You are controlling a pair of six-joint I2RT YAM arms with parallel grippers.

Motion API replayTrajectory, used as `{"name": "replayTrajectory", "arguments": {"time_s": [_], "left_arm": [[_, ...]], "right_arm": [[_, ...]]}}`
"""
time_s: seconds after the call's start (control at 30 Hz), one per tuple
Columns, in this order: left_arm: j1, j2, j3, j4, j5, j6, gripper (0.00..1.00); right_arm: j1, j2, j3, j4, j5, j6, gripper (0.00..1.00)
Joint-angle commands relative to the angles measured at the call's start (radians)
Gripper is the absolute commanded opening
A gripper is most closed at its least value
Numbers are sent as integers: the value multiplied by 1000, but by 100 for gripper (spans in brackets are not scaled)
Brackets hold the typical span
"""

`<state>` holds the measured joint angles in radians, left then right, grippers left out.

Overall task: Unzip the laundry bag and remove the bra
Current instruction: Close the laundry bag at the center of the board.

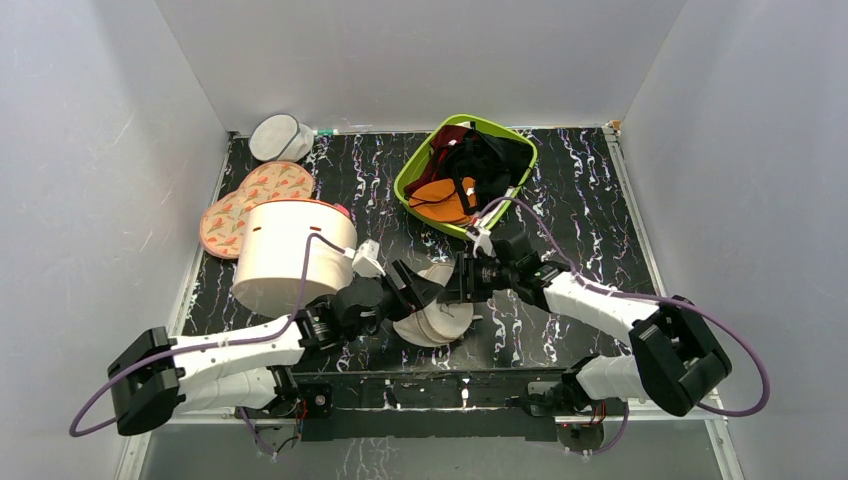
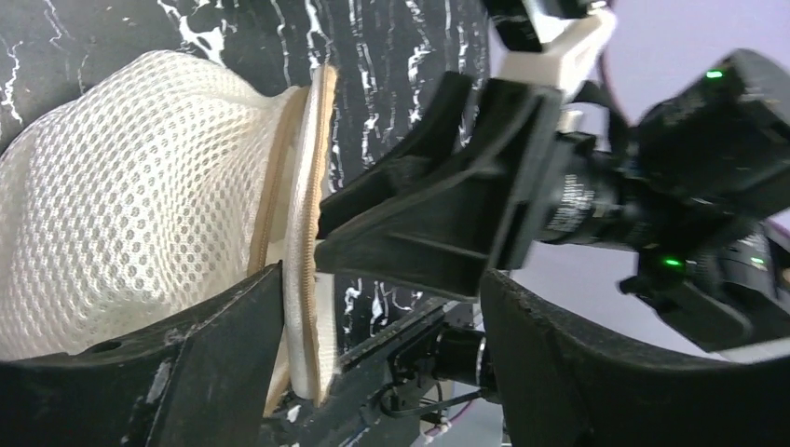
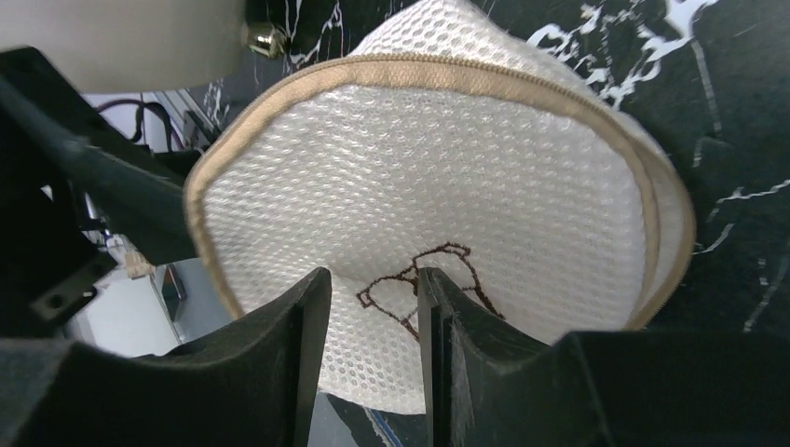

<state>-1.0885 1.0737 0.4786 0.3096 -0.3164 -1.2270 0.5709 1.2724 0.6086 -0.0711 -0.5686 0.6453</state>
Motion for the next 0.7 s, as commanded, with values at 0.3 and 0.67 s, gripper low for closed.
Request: {"name": "replayTrajectory", "arguments": {"time_s": [0.3,0.67], "left_arm": [[5,-213,270,-443,-141,343,98],[149,-57,547,-556,-74,684,98]], "right_arm": [[75,102,60,139,37,-22,47],[77,128,209,-34,115,-169,62]]}}
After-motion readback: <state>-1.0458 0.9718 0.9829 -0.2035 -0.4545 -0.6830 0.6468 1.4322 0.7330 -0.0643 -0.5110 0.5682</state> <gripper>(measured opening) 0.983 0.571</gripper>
